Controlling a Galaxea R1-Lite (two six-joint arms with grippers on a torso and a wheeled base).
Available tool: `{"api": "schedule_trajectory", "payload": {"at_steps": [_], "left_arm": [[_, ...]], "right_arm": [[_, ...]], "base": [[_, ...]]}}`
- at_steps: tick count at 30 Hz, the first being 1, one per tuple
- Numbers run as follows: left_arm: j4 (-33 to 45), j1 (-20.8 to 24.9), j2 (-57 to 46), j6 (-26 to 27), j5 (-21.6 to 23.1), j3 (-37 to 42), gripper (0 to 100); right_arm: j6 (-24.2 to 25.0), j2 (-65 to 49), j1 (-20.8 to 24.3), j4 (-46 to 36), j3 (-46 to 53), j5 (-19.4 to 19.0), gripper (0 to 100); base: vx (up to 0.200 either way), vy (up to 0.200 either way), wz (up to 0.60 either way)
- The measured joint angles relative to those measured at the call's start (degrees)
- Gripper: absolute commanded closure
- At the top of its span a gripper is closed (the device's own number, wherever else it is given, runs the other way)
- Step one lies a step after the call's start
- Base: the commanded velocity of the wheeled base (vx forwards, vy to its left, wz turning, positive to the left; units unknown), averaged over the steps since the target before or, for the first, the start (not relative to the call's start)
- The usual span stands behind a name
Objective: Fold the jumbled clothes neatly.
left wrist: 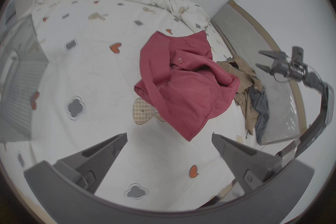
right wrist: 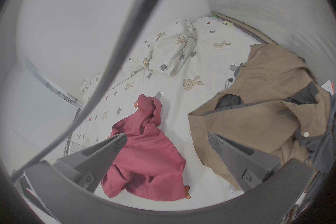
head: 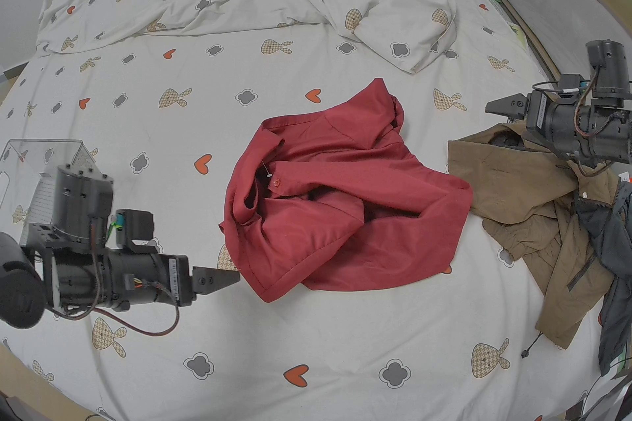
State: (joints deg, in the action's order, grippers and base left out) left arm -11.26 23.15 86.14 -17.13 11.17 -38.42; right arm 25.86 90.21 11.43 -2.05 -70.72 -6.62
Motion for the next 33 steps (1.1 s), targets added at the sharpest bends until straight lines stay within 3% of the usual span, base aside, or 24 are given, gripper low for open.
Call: {"api": "schedule_trajectory", "payload": {"at_steps": [5,12,13,27,33], "left_arm": [[-6.14,0.46,6.53,-6.18,6.27,-1.10,0],[-8.90,0.91,13.67,-9.03,7.68,-4.82,0],[-9.42,0.91,14.45,-9.12,7.69,-5.23,100],[-13.80,1.02,19.41,-11.63,7.25,-7.38,100],[-9.20,-1.33,12.31,-11.06,6.34,-7.88,100]], "right_arm": [[-0.24,-5.13,0.35,0.13,4.60,0.17,0],[-0.29,-10.83,0.80,0.20,8.05,0.02,0],[-0.29,-11.57,0.91,0.22,8.51,0.02,0],[-0.29,-15.91,2.47,0.22,12.26,0.00,0],[-0.35,-16.07,7.74,0.22,16.37,0.30,0]], "base": [[0.000,0.000,0.00],[0.000,0.000,0.00],[0.000,0.000,0.00],[0.000,0.000,0.00],[0.000,0.000,0.00]]}}
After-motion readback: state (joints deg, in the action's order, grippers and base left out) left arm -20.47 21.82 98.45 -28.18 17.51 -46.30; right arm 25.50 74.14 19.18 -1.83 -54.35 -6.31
